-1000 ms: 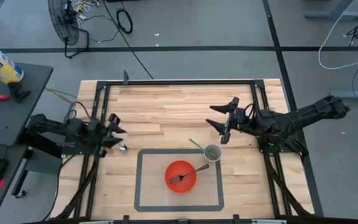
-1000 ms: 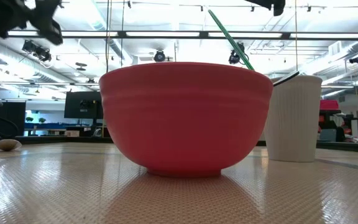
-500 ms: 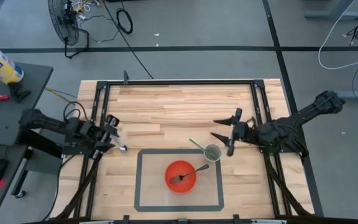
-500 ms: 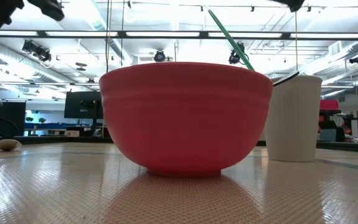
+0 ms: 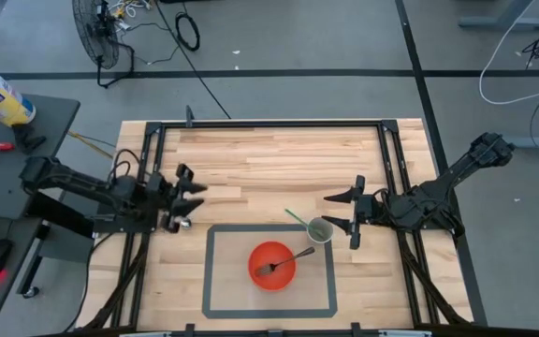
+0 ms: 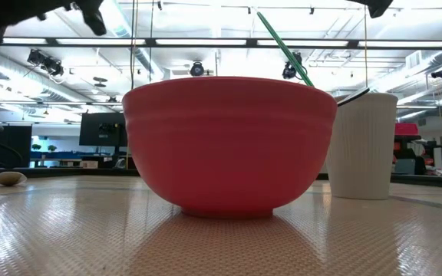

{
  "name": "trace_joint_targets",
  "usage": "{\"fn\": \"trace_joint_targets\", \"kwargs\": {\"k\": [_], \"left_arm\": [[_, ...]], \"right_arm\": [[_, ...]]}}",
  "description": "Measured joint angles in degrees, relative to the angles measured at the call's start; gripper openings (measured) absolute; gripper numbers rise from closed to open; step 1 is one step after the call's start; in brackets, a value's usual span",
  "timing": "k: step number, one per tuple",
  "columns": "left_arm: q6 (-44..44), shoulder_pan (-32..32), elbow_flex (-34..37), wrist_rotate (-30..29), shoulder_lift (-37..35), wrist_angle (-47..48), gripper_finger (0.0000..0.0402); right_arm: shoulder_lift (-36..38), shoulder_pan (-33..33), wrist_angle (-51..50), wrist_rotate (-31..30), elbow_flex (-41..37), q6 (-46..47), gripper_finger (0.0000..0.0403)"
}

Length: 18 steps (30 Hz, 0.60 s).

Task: Pick & Place Utensil
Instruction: Put the purple spoon into the orange bowl

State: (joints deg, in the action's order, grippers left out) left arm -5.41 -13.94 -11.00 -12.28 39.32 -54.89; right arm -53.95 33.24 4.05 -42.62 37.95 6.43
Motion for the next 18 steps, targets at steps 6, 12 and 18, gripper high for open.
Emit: {"fn": "trace_joint_targets", "kwargs": {"k": [6, 12, 18], "left_arm": [[-5.65, 2.89, -9.57, -10.80, 3.07, 20.45, 0.0163], [-6.01, 9.94, -14.34, -14.76, 8.06, 27.71, 0.0163], [-17.80, 16.64, -16.29, -21.36, 10.45, 38.27, 0.0163]], "right_arm": [[0.00, -0.01, -0.28, 0.61, 0.00, 0.66, 0.0237], [0.00, -0.01, -0.28, 0.62, -0.02, 0.66, 0.0237], [0.00, -0.01, -0.28, 1.69, -0.04, 2.31, 0.0237]]}}
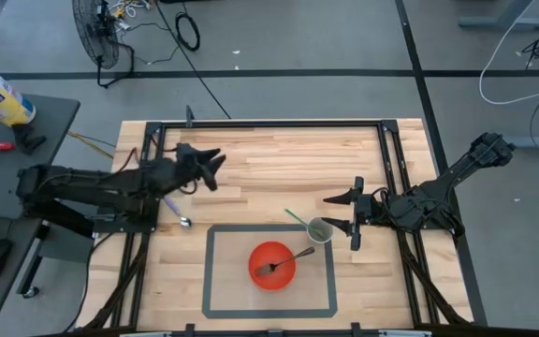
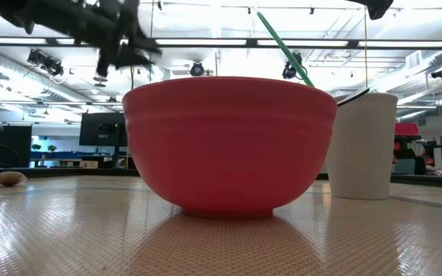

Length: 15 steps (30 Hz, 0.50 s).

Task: Pick & Place Utensil
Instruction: Put the purple spoon into the orange bowl

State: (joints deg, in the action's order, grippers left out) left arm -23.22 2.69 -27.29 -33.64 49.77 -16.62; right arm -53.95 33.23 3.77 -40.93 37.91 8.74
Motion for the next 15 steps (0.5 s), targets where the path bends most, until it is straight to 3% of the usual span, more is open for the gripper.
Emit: {"fn": "trace_joint_targets", "kwargs": {"k": [4, 10, 15], "left_arm": [[-7.25, -0.60, -2.66, -1.06, 3.46, 12.64, 0.0163], [-12.95, -7.35, -9.32, -2.93, 13.00, 25.90, 0.0163], [-38.51, -9.02, -13.56, -8.91, 21.18, 42.08, 0.0163]], "right_arm": [[0.00, 0.00, -0.02, 0.02, 0.00, 0.22, 0.0237], [0.00, -0.02, -0.02, 0.02, -0.02, -0.16, 0.0237], [0.00, -0.02, -0.02, 0.00, -0.02, -0.17, 0.0237]]}}
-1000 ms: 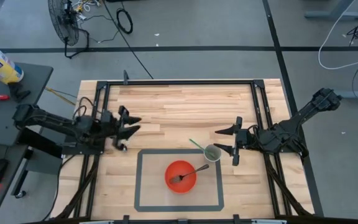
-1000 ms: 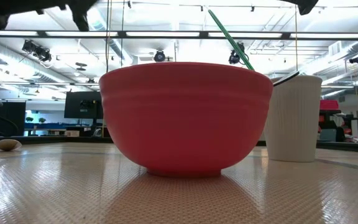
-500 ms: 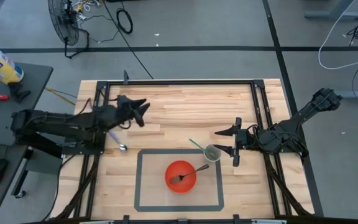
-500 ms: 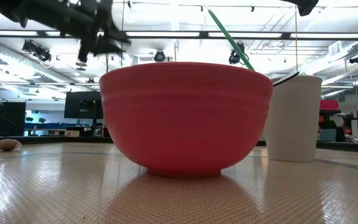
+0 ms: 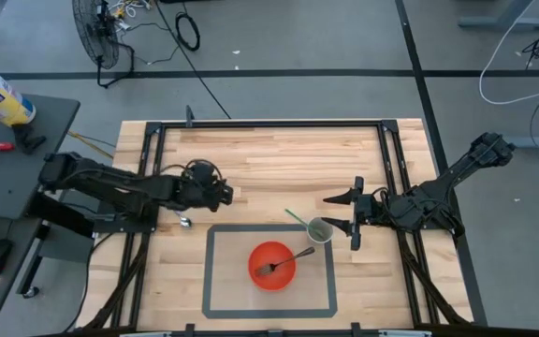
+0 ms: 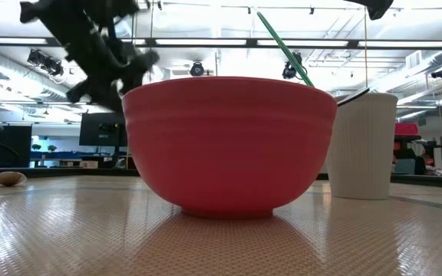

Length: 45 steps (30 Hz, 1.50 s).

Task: Pick & Place Utensil
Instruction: Put the purple spoon into the orange bowl

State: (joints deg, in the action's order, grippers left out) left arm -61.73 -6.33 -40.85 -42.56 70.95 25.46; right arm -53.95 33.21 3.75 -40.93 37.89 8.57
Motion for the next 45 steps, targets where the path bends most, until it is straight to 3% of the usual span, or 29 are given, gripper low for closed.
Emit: {"fn": "trace_joint_targets", "kwargs": {"k": [7, 13, 19, 25, 34, 41, 45], "left_arm": [[-22.42, -0.38, 0.01, -0.98, 9.62, 9.71, 0.0163], [-37.09, -3.54, -0.04, 8.85, 11.75, 22.72, 0.0163], [-49.40, -10.92, -0.06, 18.34, 10.70, 32.15, 0.0163], [-61.60, -15.07, 1.34, 19.32, 12.20, 35.22, 0.0163], [-67.69, -15.06, 6.41, 21.20, 17.83, 28.51, 0.0163], [-64.90, -15.19, 6.28, 19.17, 18.00, 26.39, 0.0159], [-62.30, -15.22, 6.30, 17.74, 18.33, 24.06, 0.0132]], "right_arm": [[0.00, 0.00, -0.17, 0.02, 0.00, 0.33, 0.0237], [0.00, 0.01, -1.23, 1.51, -0.02, 1.10, 0.0237], [-0.02, 0.00, -1.88, 1.41, -0.02, 1.12, 0.0237], [-0.02, 0.00, -1.88, 1.36, -0.02, 1.16, 0.0237], [-0.02, 0.00, -1.74, 1.40, -0.02, 1.52, 0.0237], [-0.02, 0.02, -1.70, 1.35, -0.02, 1.49, 0.0237], [-0.02, 0.00, -1.77, 1.34, -0.02, 1.49, 0.0237]]}}
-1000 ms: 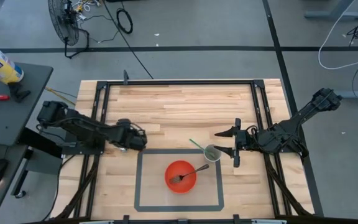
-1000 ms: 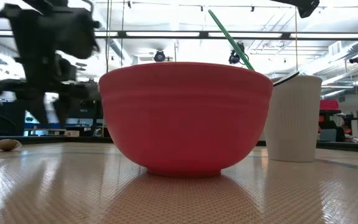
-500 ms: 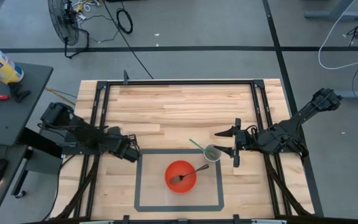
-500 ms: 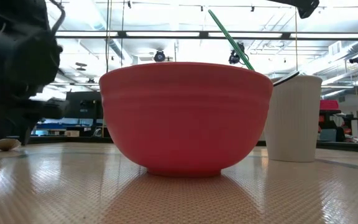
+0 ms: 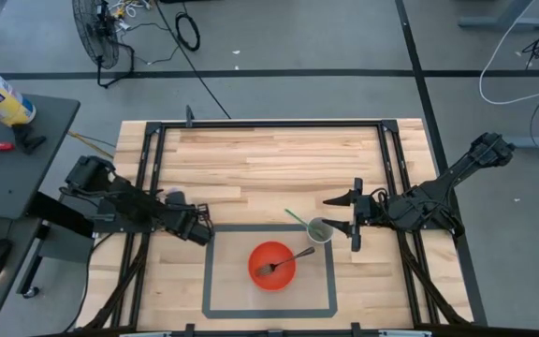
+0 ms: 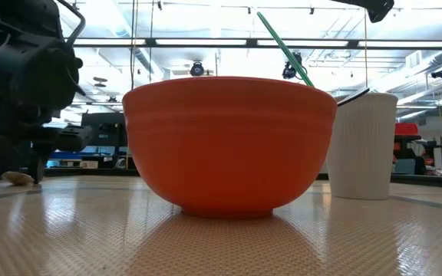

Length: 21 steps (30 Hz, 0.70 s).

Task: Pick & Place Utensil
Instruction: Put the purple spoon into the orange bowl

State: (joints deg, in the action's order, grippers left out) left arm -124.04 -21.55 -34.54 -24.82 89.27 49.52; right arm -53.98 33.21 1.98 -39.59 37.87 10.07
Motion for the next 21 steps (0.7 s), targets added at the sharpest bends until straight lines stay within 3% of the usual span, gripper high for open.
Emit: {"fn": "trace_joint_targets", "kwargs": {"k": [11, 21], "left_arm": [[3.47, -2.43, 0.02, -1.81, 0.24, -1.60, 0.0036], [17.42, -4.63, -0.32, -2.69, 0.24, -2.98, 0.0037]], "right_arm": [[0.00, 0.00, 0.01, 0.02, 0.00, -0.01, 0.0237], [0.00, 0.00, 0.13, 0.01, 0.00, -0.02, 0.0237]]}}
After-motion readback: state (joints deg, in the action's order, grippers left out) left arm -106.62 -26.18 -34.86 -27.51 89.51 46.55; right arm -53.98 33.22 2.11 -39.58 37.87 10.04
